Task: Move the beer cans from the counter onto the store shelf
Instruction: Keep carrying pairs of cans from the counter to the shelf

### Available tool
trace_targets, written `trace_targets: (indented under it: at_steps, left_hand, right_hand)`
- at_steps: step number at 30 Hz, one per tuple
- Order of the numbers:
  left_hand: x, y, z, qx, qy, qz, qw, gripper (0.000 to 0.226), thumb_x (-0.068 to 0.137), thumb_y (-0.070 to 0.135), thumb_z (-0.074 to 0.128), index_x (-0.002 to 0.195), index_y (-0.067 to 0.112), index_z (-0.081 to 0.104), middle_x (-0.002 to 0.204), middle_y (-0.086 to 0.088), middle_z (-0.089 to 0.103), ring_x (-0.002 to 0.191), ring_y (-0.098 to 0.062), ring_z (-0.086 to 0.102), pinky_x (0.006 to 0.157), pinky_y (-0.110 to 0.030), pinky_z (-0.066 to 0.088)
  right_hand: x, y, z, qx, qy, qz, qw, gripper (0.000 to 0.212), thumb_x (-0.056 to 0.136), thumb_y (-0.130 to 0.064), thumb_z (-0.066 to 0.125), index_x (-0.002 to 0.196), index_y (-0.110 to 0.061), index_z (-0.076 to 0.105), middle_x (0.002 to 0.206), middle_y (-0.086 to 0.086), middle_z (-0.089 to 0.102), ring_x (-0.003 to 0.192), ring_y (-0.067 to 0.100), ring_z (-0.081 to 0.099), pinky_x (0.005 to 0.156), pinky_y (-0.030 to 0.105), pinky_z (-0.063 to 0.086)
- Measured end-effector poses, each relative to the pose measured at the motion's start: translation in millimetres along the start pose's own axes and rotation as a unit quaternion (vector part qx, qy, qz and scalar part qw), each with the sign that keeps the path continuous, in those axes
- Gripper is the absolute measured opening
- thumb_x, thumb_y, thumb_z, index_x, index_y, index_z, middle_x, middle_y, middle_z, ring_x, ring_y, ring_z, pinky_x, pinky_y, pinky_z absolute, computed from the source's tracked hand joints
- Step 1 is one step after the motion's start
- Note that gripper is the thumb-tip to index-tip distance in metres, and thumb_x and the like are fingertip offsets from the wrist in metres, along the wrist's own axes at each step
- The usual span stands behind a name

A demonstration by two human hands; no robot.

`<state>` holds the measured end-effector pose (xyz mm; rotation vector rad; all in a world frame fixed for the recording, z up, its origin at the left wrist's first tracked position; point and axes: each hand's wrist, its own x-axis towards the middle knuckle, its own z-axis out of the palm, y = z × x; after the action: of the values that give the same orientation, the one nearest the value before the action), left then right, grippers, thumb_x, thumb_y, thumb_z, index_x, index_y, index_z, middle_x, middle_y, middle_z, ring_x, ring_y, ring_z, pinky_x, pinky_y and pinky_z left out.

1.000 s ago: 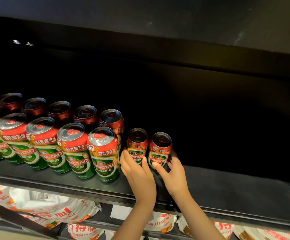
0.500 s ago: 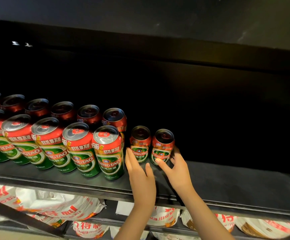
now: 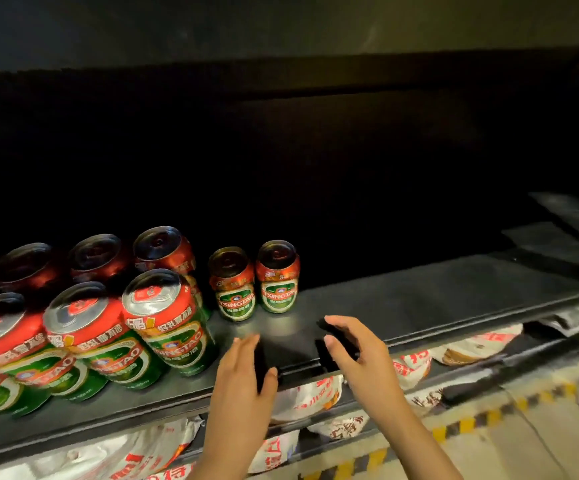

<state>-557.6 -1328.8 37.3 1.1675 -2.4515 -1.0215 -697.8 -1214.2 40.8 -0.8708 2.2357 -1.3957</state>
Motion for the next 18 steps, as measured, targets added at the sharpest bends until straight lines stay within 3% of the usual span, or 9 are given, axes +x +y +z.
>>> trace_targets:
  at_steps: [4, 8, 11, 14, 18]
  left_hand:
    - [1, 19, 2, 0.065, -0.075, 0.078, 0.992, 0.045, 0.092, 0.032, 0.052, 0.136, 0.026, 0.042, 0.141, 0.006, 0.042, 0.136, -0.012, 0.027, 0.11, -0.028, 0.024]
    - [-10, 51, 25, 0.06, -0.161, 0.193, 0.966, 0.037, 0.093, 0.03, 0.052, 0.13, 0.029, 0.048, 0.13, 0.01, 0.051, 0.123, -0.01, 0.042, 0.1, -0.022, 0.032]
    - [-31, 79, 52, 0.049, -0.214, 0.272, 0.937, 0.033, 0.092, 0.029, 0.054, 0.125, 0.028, 0.054, 0.121, 0.013, 0.056, 0.104, -0.005, 0.052, 0.084, -0.011, 0.035]
    - [-64, 104, 79, 0.015, -0.263, 0.332, 0.906, 0.029, 0.088, 0.026, 0.058, 0.116, 0.022, 0.063, 0.108, 0.012, 0.062, 0.097, 0.003, 0.051, 0.082, 0.002, 0.029]
    - [-132, 139, 112, 0.028, -0.361, 0.359, 0.86, 0.034, 0.092, 0.029, 0.056, 0.125, 0.028, 0.055, 0.121, 0.014, 0.057, 0.114, -0.007, 0.053, 0.095, -0.02, 0.039]
  right_hand:
    - [-42, 14, -27, 0.009, 0.08, 0.056, 0.995, 0.022, 0.093, -0.028, 0.056, 0.112, -0.04, 0.058, 0.113, -0.028, 0.059, 0.108, -0.011, 0.051, 0.086, 0.005, 0.04]
    - [-100, 30, -60, -0.008, 0.161, 0.108, 0.981, 0.023, 0.093, -0.027, 0.057, 0.109, -0.043, 0.059, 0.114, -0.028, 0.059, 0.107, -0.015, 0.05, 0.081, 0.003, 0.038]
    - [-154, 43, -83, -0.01, 0.227, 0.15, 0.962, 0.021, 0.092, -0.027, 0.058, 0.107, -0.042, 0.061, 0.111, -0.029, 0.061, 0.109, -0.012, 0.051, 0.083, 0.005, 0.04]
    - [-213, 51, -103, 0.005, 0.294, 0.194, 0.936, 0.019, 0.092, -0.027, 0.059, 0.108, -0.036, 0.064, 0.111, -0.023, 0.064, 0.11, -0.007, 0.054, 0.083, 0.006, 0.041]
    - [-305, 50, -124, -0.001, 0.37, 0.224, 0.902, 0.02, 0.091, -0.023, 0.06, 0.101, -0.04, 0.062, 0.109, -0.026, 0.063, 0.107, -0.011, 0.053, 0.078, 0.004, 0.04]
